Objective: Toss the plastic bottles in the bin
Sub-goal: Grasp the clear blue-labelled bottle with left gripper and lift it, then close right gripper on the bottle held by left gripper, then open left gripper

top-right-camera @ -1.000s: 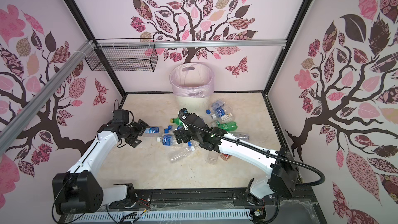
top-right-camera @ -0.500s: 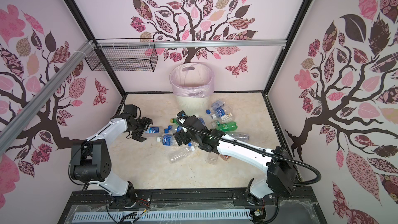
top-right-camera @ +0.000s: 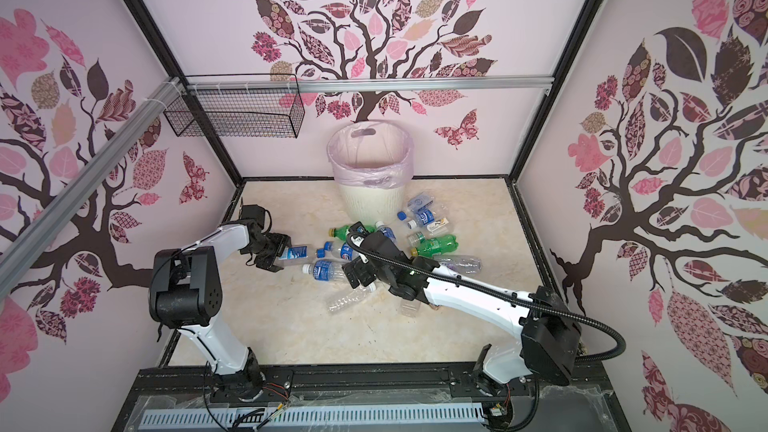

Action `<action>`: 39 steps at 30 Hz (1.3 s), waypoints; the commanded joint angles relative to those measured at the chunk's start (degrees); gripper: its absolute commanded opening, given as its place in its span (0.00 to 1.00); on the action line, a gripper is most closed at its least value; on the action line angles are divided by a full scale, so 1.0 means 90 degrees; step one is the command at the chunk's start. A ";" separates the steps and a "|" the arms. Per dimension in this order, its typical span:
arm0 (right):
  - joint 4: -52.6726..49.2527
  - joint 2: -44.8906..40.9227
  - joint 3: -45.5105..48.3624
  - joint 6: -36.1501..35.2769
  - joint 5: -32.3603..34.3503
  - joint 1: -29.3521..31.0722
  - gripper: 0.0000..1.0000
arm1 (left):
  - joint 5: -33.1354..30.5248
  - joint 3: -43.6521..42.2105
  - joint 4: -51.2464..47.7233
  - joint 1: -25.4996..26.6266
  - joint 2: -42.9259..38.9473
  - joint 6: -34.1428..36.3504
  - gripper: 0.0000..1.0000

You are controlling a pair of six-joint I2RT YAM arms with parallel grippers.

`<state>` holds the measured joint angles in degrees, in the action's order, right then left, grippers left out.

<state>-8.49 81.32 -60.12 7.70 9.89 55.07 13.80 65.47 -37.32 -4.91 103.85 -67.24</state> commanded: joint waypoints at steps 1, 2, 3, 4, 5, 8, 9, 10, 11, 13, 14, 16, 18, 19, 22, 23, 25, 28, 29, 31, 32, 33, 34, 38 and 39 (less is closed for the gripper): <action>-0.0073 -0.0039 -0.0378 0.0049 0.0158 0.0014 1.00 | 0.0047 0.0184 0.0105 -0.0064 0.0280 0.0199 0.70; -0.0072 -0.0021 -0.0395 0.0064 0.0166 0.0014 1.00 | 0.0058 0.0189 0.0129 -0.0077 0.0331 0.0237 0.68; -0.0080 0.0015 -0.0424 0.0081 0.0163 0.0013 0.99 | 0.0064 0.0210 0.0148 -0.0089 0.0371 0.0277 0.63; -0.0098 0.0059 -0.0451 0.0089 0.0167 0.0014 1.00 | 0.0068 0.0202 0.0200 -0.0105 0.0401 0.0325 0.58; -0.0144 0.0120 -0.0501 0.0093 0.0173 0.0018 1.00 | 0.0087 0.0211 0.0245 -0.0131 0.0418 0.0368 0.56; -0.0279 0.0257 -0.0647 0.0146 0.0189 0.0010 0.99 | 0.0116 0.0262 0.0278 -0.0231 0.0463 0.0508 0.54; -0.0292 0.0272 -0.0662 0.0159 0.0179 0.0018 1.00 | 0.0141 0.0283 0.0300 -0.0267 0.0475 0.0539 0.54; -0.0282 0.0300 -0.0680 0.0187 0.0180 0.0014 1.00 | 0.0164 0.0297 0.0331 -0.0305 0.0472 0.0583 0.54; -0.0275 0.0328 -0.0683 0.0203 0.0187 0.0012 1.00 | 0.0205 0.0301 0.0369 -0.0342 0.0465 0.0606 0.54; -0.0307 0.0394 -0.0732 0.0248 0.0197 0.0009 0.99 | 0.0325 0.0302 0.0488 -0.0410 0.0408 0.0676 0.53; -0.0347 0.0435 -0.0770 0.0269 0.0208 0.0005 1.00 | 0.0332 0.0328 0.0495 -0.0411 0.0378 0.0717 0.52; -0.0376 0.0470 -0.0810 0.0304 0.0210 0.0004 0.99 | 0.0378 0.0376 0.0514 -0.0421 0.0313 0.0856 0.50; -0.0387 0.0480 -0.0836 0.0348 0.0232 0.0000 1.00 | 0.0427 0.0430 0.0536 -0.0419 0.0218 0.0956 0.49; -0.0408 0.0485 -0.0862 0.0362 0.0232 -0.0014 1.00 | 0.0420 0.0453 0.0561 -0.0413 0.0159 0.1045 0.49; -0.0513 0.0488 -0.0968 0.0452 0.0227 -0.0109 1.00 | 0.0393 0.0519 0.0556 -0.0413 -0.0005 0.1286 0.48; -0.0521 0.0460 -0.0982 0.0497 0.0215 -0.0155 0.99 | 0.0367 0.0540 0.0518 -0.0419 -0.0055 0.1368 0.48; -0.0495 0.0377 -0.0933 0.0607 0.0122 -0.0295 1.00 | 0.0315 0.0503 0.0478 -0.0417 -0.0234 0.1510 0.47; -0.0497 0.0282 -0.0908 0.0705 -0.0023 -0.0513 0.99 | 0.0335 0.0336 0.0541 -0.0389 -0.0593 0.1580 0.47; -0.0482 0.0253 -0.0909 0.0741 -0.0108 -0.0599 1.00 | 0.0358 0.0303 0.0550 -0.0370 -0.0705 0.1616 0.47; -0.0439 0.0195 -0.0917 0.0851 -0.0387 -0.0801 0.99 | 0.0335 0.0294 0.0500 -0.0256 -0.0964 0.1744 0.47; -0.0442 0.0160 -0.0930 0.0867 -0.0508 -0.0877 0.99 | 0.0322 0.0286 0.0464 -0.0174 -0.1090 0.1775 0.47; -0.0442 0.0113 -0.0966 0.0856 -0.0570 -0.0943 1.00 | 0.0290 0.0278 0.0459 -0.0054 -0.1241 0.1828 0.47; -0.0434 0.0079 -0.1004 0.0817 -0.0582 -0.0979 0.99 | 0.0234 0.0292 0.0442 0.0085 -0.1392 0.1888 0.47; -0.0454 0.0008 -0.1187 0.0741 -0.0873 -0.1142 1.00 | 0.0018 0.0493 0.0297 0.0688 -0.1904 0.2174 0.46; -0.0473 -0.0014 -0.1230 0.0784 -0.1010 -0.1214 1.00 | -0.0022 0.0560 0.0270 0.0844 -0.2018 0.2223 0.46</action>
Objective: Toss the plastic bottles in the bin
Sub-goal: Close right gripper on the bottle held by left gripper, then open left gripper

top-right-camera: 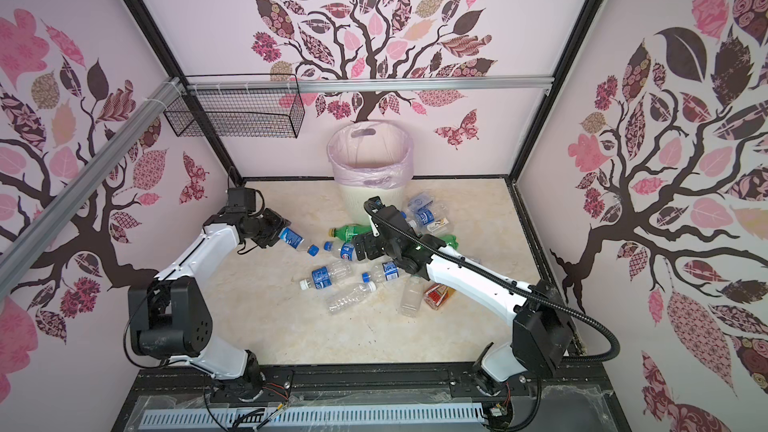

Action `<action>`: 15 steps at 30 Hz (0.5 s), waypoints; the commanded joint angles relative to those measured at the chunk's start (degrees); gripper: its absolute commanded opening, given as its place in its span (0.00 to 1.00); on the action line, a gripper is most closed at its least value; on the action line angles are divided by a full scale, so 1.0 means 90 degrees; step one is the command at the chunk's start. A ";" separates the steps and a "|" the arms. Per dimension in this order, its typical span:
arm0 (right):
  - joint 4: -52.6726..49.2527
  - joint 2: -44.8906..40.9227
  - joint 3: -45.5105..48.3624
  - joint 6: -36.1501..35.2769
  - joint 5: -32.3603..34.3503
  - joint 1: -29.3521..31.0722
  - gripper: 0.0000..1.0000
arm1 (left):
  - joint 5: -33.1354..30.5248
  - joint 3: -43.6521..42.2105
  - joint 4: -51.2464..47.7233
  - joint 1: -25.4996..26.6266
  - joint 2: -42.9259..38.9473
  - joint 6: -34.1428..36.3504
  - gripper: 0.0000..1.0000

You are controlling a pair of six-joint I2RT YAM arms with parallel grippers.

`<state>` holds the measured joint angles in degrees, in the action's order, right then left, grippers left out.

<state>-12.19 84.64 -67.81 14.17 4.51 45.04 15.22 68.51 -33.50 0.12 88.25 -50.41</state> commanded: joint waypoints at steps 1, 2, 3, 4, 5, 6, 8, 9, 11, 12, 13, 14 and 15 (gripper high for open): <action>-0.0063 -0.0438 -0.0390 0.0140 -0.0646 -0.0232 1.00 | -0.0212 0.0281 -0.0172 0.0420 -0.0396 0.0403 0.47; -0.0056 -0.0506 -0.0382 0.0222 -0.0848 -0.0342 1.00 | -0.0243 0.0344 -0.0186 0.0531 -0.0477 0.0464 0.47; -0.0022 -0.0567 -0.0350 0.0308 -0.1030 -0.0451 0.99 | -0.0266 0.0414 -0.0180 0.0669 -0.0556 0.0539 0.47; 0.0045 -0.0654 -0.0307 0.0379 -0.1257 -0.0550 0.99 | -0.0268 0.0490 -0.0174 0.0798 -0.0635 0.0620 0.47; 0.0115 -0.0709 -0.0272 0.0409 -0.1493 -0.0622 0.99 | -0.0254 0.0565 -0.0154 0.0907 -0.0672 0.0685 0.47; 0.0150 -0.0738 -0.0280 0.0363 -0.1652 -0.0633 1.00 | -0.0209 0.0647 -0.0129 0.1020 -0.0712 0.0732 0.48; 0.0170 -0.0762 -0.0311 0.0297 -0.1870 -0.0631 1.00 | -0.0053 0.0781 -0.0021 0.1205 -0.0757 0.0772 0.48; 0.0196 -0.0753 -0.0301 0.0298 -0.1913 -0.0648 1.00 | 0.0019 0.0835 0.0052 0.1304 -0.0781 0.0786 0.48; 0.0242 -0.0726 -0.0337 0.0339 -0.2065 -0.0640 1.00 | 0.0149 0.0943 0.0205 0.1477 -0.0806 0.0822 0.48; 0.0290 -0.0699 -0.0351 0.0382 -0.2237 -0.0648 0.99 | 0.0206 0.1003 0.0270 0.1568 -0.0801 0.0835 0.48; 0.0366 -0.0694 -0.0354 0.0440 -0.2398 -0.0649 0.99 | 0.0244 0.1064 0.0310 0.1656 -0.0802 0.0836 0.48; 0.0452 -0.0694 -0.0334 0.0503 -0.2488 -0.0649 0.99 | 0.0300 0.1130 0.0330 0.1719 -0.0792 0.0836 0.48; 0.0580 -0.0694 -0.0302 0.0569 -0.2557 -0.0646 0.98 | 0.0387 0.1185 0.0366 0.1783 -0.0782 0.0826 0.48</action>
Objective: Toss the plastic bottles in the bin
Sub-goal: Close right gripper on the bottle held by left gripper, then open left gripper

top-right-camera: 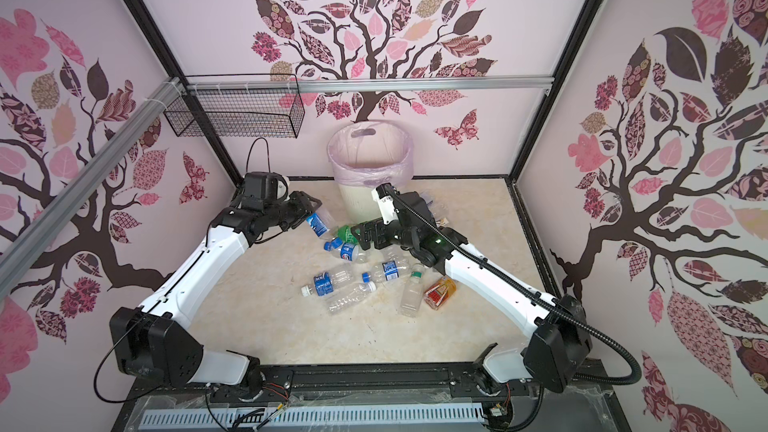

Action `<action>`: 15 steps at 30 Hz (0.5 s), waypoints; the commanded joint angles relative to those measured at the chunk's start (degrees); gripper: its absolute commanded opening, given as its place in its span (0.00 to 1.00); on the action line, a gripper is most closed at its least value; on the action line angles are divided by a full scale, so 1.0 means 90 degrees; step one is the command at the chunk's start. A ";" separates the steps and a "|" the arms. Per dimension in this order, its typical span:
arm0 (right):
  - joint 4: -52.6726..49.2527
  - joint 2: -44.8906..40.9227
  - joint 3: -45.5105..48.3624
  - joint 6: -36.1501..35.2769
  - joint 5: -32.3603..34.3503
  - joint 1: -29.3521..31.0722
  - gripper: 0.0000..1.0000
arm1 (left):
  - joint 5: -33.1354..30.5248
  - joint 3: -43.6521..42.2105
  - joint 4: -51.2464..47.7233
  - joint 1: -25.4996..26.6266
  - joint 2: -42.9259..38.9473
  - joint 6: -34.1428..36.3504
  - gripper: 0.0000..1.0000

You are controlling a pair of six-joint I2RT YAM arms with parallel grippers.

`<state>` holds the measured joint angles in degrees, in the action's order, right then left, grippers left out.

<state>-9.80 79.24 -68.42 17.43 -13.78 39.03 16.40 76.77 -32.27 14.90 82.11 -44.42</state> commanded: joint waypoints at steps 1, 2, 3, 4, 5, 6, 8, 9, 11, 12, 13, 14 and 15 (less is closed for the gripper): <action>0.0421 -0.0095 -0.0212 0.0246 -0.0567 0.0019 0.97 | 0.0310 0.0311 0.0279 0.0208 -0.0100 0.0146 0.48; 0.0503 -0.0085 -0.0201 0.0283 -0.0579 0.0023 0.97 | 0.0316 0.0368 0.0286 0.0269 -0.0101 0.0118 0.48; 0.0556 -0.0061 -0.0205 0.0299 -0.0571 0.0020 0.97 | 0.0345 0.0394 0.0313 0.0311 -0.0109 0.0094 0.48; 0.0616 -0.0015 -0.0203 0.0305 -0.0583 0.0021 0.96 | 0.0455 0.0420 0.0369 0.0354 -0.0109 0.0058 0.48; 0.0657 0.0035 -0.0226 0.0312 -0.0611 0.0019 0.95 | 0.0547 0.0423 0.0430 0.0373 -0.0117 0.0026 0.48; 0.0695 0.0118 -0.0244 0.0319 -0.0634 0.0020 0.95 | 0.0579 0.0453 0.0445 0.0399 -0.0131 -0.0023 0.48; 0.0759 0.0276 -0.0308 0.0358 -0.0720 0.0020 0.93 | 0.0653 0.0487 0.0459 0.0424 -0.0168 -0.0104 0.48; 0.0833 0.0347 -0.0312 0.0386 -0.0760 0.0022 0.93 | 0.0725 0.0501 0.0475 0.0425 -0.0202 -0.0163 0.49; 0.0998 0.0461 -0.0298 0.0452 -0.0771 0.0024 0.89 | 0.0799 0.0506 0.0487 0.0434 -0.0275 -0.0223 0.49; 0.1082 0.0533 -0.0307 0.0480 -0.0806 0.0021 0.87 | 0.0843 0.0512 0.0506 0.0435 -0.0316 -0.0247 0.49; 0.1153 0.0605 -0.0315 0.0517 -0.0871 0.0021 0.86 | 0.0872 0.0513 0.0515 0.0435 -0.0345 -0.0259 0.49; 0.1217 0.0668 -0.0320 0.0564 -0.0935 0.0020 0.86 | 0.0903 0.0519 0.0517 0.0435 -0.0377 -0.0273 0.49; 0.1298 0.0755 -0.0339 0.0615 -0.1007 0.0028 0.85 | 0.0959 0.0524 0.0521 0.0435 -0.0403 -0.0302 0.49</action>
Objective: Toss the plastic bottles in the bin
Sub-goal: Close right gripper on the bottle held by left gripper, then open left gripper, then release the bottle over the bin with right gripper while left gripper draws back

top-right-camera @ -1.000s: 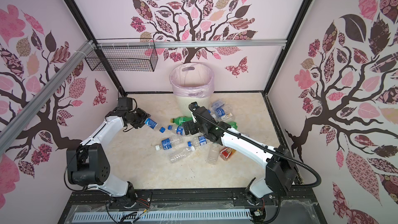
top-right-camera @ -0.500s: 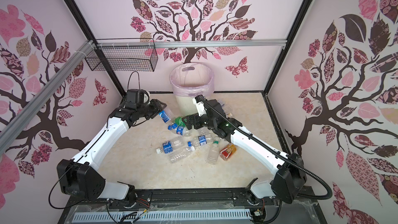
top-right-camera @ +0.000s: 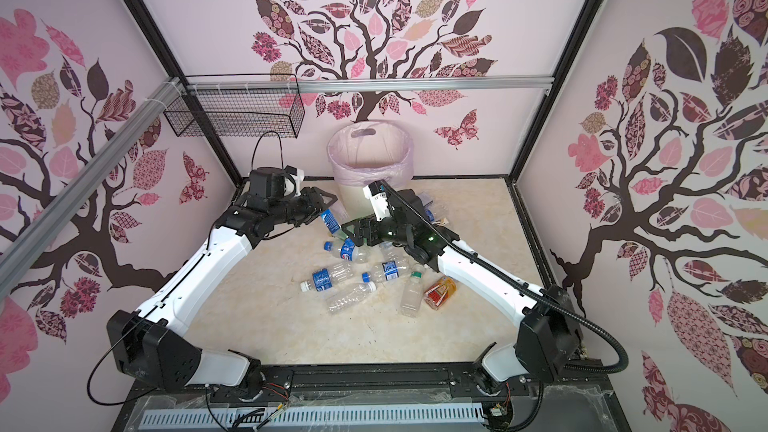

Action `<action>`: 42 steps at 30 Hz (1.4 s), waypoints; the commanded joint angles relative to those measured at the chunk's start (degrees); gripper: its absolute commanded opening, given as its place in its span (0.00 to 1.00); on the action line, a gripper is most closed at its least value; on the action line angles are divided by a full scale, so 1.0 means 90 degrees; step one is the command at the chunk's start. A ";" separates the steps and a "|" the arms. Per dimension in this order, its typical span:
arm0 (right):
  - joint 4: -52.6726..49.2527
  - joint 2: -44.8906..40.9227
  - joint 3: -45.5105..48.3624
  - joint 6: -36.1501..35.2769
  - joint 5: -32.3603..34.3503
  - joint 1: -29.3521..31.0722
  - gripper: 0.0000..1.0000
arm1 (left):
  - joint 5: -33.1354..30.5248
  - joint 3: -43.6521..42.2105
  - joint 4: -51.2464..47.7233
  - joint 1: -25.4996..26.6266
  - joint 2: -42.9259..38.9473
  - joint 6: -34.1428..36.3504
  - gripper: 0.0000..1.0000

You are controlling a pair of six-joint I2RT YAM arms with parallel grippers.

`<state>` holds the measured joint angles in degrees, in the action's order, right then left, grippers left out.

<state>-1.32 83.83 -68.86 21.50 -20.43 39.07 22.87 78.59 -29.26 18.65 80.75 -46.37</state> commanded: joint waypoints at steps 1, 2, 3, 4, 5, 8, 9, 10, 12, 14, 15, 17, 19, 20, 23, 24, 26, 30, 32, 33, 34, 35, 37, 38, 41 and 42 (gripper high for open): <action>0.0416 0.0320 -0.0324 0.0198 -0.0320 0.0040 0.84 | 0.0305 0.0323 0.0199 0.0022 -0.0269 -0.0116 0.49; 0.0439 0.0382 -0.0365 0.0209 -0.0328 0.0054 0.84 | 0.0333 0.0331 0.0204 0.0026 -0.0278 -0.0145 0.49; 0.0466 0.0438 -0.0394 0.0209 -0.0304 0.0070 0.83 | 0.0339 0.0328 0.0204 0.0036 -0.0302 -0.0169 0.49; 0.0492 0.0484 -0.0426 0.0210 -0.0299 0.0089 0.82 | 0.0330 0.0319 0.0213 0.0051 -0.0320 -0.0180 0.49; 0.0524 0.0516 -0.0445 0.0223 -0.0299 0.0102 0.81 | 0.0325 0.0312 0.0221 0.0054 -0.0339 -0.0188 0.49; 0.0616 0.0558 -0.0474 0.0259 -0.0318 0.0166 0.79 | 0.0272 0.0292 0.0248 0.0094 -0.0349 -0.0251 0.49; 0.0605 0.0575 -0.0507 0.0231 -0.0302 0.0214 0.79 | 0.0266 0.0266 0.0299 0.0102 -0.0354 -0.0298 0.49; 0.0564 0.0597 -0.0544 0.0184 -0.0240 0.0265 0.78 | 0.0271 0.0245 0.0372 0.0133 -0.0347 -0.0351 0.49; 0.0496 0.0591 -0.0571 0.0140 -0.0057 0.0307 0.74 | 0.0247 0.0259 0.0409 0.0170 -0.0325 -0.0399 0.49; 0.0517 0.0534 -0.0506 0.0160 0.0099 0.0311 0.69 | 0.0232 0.0281 0.0427 0.0192 -0.0292 -0.0422 0.50; 0.0522 0.0527 -0.0501 0.0170 0.0112 0.0308 0.67 | 0.0241 0.0296 0.0437 0.0193 -0.0281 -0.0437 0.51; 0.0525 0.0529 -0.0512 0.0170 0.0088 0.0315 0.63 | 0.0312 0.0296 0.0468 0.0203 -0.0258 -0.0480 0.52; 0.0469 0.0550 -0.0572 0.0162 0.0108 0.0314 0.58 | 0.0329 0.0308 0.0468 0.0204 -0.0235 -0.0474 0.53; 0.0414 0.0541 -0.0603 0.0135 0.0178 0.0310 0.56 | 0.0299 0.0331 0.0432 0.0212 -0.0236 -0.0439 0.54; 0.0075 0.0491 -0.0792 -0.0025 0.0594 0.0310 0.52 | 0.0111 0.0475 0.0173 0.0208 -0.0281 -0.0203 0.64; -0.0118 0.0490 -0.0925 -0.0123 0.0764 0.0313 0.51 | 0.0023 0.0592 0.0017 0.0203 -0.0281 -0.0064 0.69; -0.0462 0.0497 -0.1202 -0.0318 0.1072 0.0308 0.49 | -0.0178 0.0958 -0.0315 0.0202 -0.0274 0.0263 0.78; -0.1158 0.0588 -0.1873 -0.0612 0.1692 0.0201 0.47 | -0.0716 0.1784 -0.1043 0.0182 -0.0219 0.0932 0.94; -0.1480 0.0669 -0.2236 -0.0709 0.1887 0.0069 0.47 | -0.0941 0.2119 -0.1276 0.0182 -0.0224 0.1235 0.97; -0.1612 0.0694 -0.2430 -0.0805 0.2058 0.0014 0.46 | -0.1043 0.2242 -0.1326 0.0180 -0.0252 0.1382 0.97; -0.1733 0.0713 -0.2618 -0.0958 0.2260 -0.0009 0.47 | -0.1105 0.2327 -0.1326 0.0183 -0.0287 0.1538 0.97; -0.1826 0.0740 -0.2813 -0.1136 0.2460 -0.0010 0.47 | -0.1089 0.2371 -0.1294 0.0177 -0.0328 0.1673 0.97; -0.2046 0.0799 -0.3316 -0.1447 0.2899 -0.0028 0.47 | -0.1045 0.2476 -0.1247 0.0195 -0.0380 0.2039 0.97; -0.2138 0.0835 -0.3568 -0.1543 0.3122 -0.0045 0.47 | -0.1112 0.2527 -0.1268 0.0192 -0.0382 0.2119 0.97; -0.2286 0.0857 -0.4343 -0.1868 0.3707 -0.0093 0.47 | -0.1330 0.2667 -0.1223 0.0193 -0.0408 0.2381 0.97; -0.2199 0.0816 -0.4544 -0.1994 0.3867 -0.0096 0.47 | -0.1417 0.2673 -0.1132 0.0205 -0.0426 0.2513 0.97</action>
<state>-19.51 91.46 -103.81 8.40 6.74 38.41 13.06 100.05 -39.29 20.25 77.71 -29.12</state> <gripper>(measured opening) 0.581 0.972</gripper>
